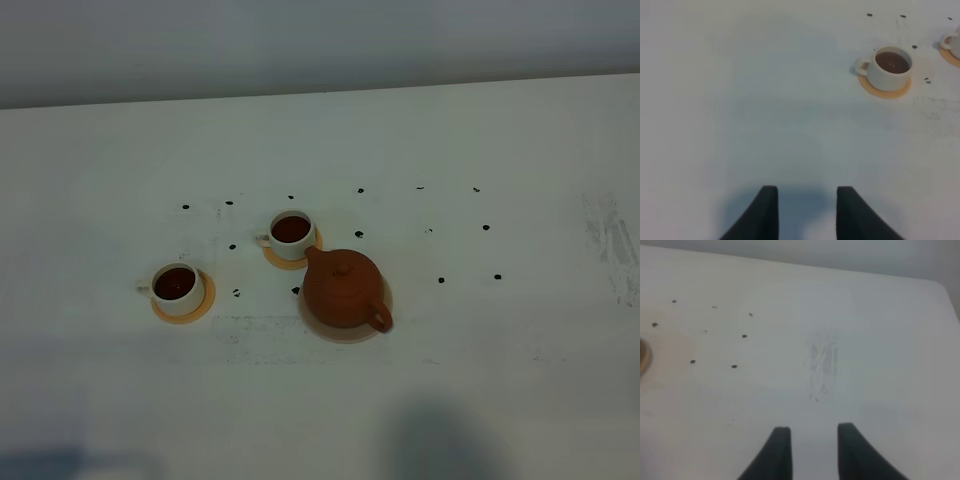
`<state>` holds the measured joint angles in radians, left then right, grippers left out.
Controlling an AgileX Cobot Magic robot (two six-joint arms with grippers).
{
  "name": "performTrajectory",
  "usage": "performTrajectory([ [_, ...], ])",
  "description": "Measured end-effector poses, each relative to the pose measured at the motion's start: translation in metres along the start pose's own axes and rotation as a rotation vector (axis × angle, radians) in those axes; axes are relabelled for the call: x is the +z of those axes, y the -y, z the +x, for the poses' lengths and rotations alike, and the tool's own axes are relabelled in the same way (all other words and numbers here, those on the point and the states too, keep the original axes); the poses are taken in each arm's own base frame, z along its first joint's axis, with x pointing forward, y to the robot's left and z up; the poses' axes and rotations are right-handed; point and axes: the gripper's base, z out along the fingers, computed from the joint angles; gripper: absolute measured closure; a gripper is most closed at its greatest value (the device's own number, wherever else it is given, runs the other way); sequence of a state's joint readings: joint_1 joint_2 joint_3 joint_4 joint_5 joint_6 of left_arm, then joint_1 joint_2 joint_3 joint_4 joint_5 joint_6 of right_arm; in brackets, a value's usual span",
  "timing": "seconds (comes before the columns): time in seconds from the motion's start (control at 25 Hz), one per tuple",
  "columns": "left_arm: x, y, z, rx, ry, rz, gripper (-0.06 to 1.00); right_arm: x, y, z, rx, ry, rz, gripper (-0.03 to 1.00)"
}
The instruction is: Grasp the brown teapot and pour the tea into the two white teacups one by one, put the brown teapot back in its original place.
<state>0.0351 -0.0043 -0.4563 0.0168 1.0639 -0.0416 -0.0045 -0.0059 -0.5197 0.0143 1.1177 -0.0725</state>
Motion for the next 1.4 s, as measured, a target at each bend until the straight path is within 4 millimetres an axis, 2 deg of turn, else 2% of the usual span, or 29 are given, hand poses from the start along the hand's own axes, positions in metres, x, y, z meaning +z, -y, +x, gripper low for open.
performTrajectory([
  [1.4, 0.0000, 0.0000, 0.0000, 0.000, 0.000, 0.000, 0.64, -0.0001, 0.0002, 0.0001, -0.031, 0.001, 0.002, 0.75],
])
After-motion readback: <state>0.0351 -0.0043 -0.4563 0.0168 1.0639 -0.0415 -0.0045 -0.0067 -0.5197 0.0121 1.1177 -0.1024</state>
